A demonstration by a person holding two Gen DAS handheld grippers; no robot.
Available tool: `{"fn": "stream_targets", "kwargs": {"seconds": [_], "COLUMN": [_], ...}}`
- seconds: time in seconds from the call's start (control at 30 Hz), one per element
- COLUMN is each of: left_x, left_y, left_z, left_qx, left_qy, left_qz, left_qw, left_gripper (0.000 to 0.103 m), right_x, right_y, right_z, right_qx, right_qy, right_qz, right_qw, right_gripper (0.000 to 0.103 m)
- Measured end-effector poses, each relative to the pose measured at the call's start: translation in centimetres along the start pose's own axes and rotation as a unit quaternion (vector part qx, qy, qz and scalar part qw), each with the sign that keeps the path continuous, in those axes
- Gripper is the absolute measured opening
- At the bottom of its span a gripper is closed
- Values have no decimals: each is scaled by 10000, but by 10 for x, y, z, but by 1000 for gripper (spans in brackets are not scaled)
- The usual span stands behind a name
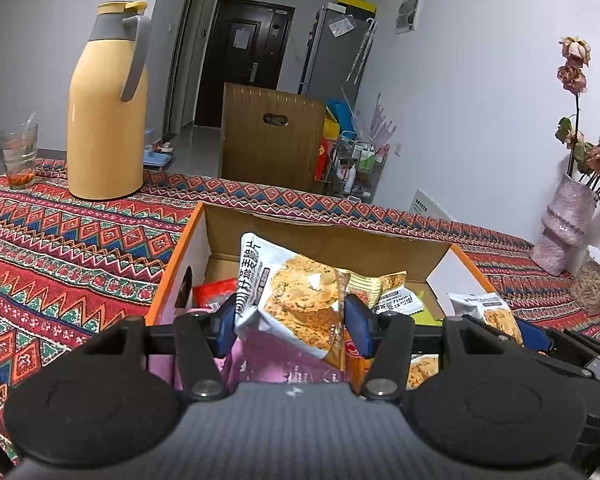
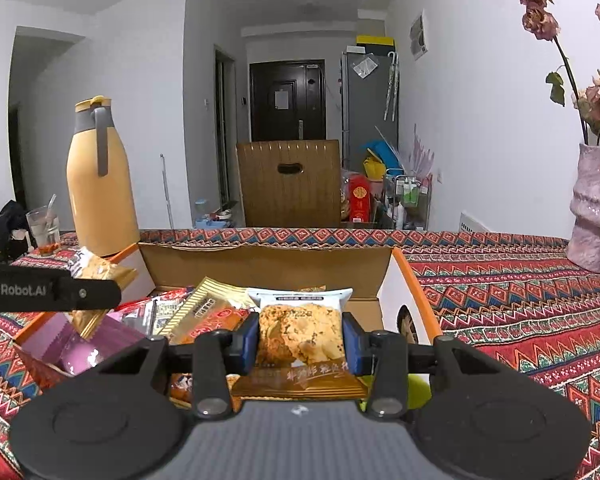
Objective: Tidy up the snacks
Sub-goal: 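Carry the white and silver cookie packets over the box and release both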
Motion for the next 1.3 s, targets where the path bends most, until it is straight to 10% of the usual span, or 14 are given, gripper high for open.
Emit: {"fn": "stream_targets", "kwargs": {"seconds": [0.2,0.33,0.47,1.3], "left_x": [1,2,-1,-18], "left_y": [1,1,1,-11], "left_z": [5,12,19,82], "left_qx": [-60,-213,-394,-749], "left_qy": [89,16,-106,134], "left_qz": [35,50,32,36], "left_qw": [9999,9998,9992,9971], "left_gripper": [71,91,103,103], "right_x": [-1,-7,-10,-11], "right_y": [1,3,3,-15], "right_z": [2,8,10,63], "right_qx": [-22,-76,-125,-583], "right_qy": [-27,38,90,-98], "right_qz": [-58,-166,-284,-385], "right_qw": [10000,9998,9995,9975], "right_gripper": [47,88,103,103]}}
Point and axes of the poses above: each gripper's, at about its wrist camera, not at the fingertips, and z roughly against the way its jaws point, x to its left, y to its underside, the point moved 3 cm from there along -z, roughly the way its jaws point, and after that the axes turned 8 degrees about z, right-handed, at the moved point
